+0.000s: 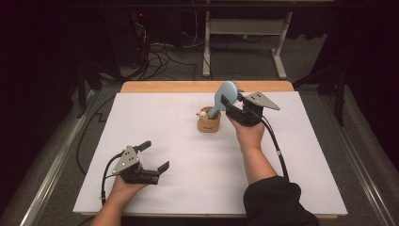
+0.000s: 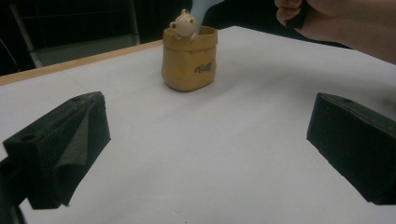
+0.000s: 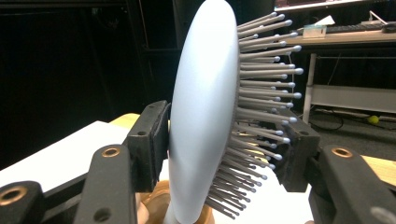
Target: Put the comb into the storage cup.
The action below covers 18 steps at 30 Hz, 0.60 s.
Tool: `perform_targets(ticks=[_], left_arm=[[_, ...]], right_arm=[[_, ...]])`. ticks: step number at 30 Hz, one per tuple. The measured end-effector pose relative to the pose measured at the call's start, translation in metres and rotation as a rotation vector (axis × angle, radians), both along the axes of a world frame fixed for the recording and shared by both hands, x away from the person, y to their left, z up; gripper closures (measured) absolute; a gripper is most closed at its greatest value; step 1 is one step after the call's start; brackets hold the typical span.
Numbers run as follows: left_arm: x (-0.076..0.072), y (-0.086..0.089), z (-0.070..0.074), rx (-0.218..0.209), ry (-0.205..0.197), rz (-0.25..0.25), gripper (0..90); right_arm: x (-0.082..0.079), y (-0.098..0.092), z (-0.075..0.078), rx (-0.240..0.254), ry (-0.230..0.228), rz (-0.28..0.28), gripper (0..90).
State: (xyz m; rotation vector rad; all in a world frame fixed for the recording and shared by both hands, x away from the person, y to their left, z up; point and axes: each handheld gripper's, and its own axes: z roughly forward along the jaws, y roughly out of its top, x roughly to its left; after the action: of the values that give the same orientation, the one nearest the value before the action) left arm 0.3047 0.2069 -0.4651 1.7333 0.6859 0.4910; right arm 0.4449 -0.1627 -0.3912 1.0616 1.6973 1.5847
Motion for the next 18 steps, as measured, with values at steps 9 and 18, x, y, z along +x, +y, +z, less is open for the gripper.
perform_targets(ticks=[9,18], left_arm=[[0.0003,0.0004,-0.0001,0.004,0.001,0.001,0.3],[0.0002,0.0000,0.0000,0.002,0.000,0.000,0.3]], right_arm=[[-0.0001,-0.0043,-0.0034,0.004,0.011,-0.020,42.4],[0.0002,-0.0105,-0.0063,0.014,0.035,-0.043,38.9]])
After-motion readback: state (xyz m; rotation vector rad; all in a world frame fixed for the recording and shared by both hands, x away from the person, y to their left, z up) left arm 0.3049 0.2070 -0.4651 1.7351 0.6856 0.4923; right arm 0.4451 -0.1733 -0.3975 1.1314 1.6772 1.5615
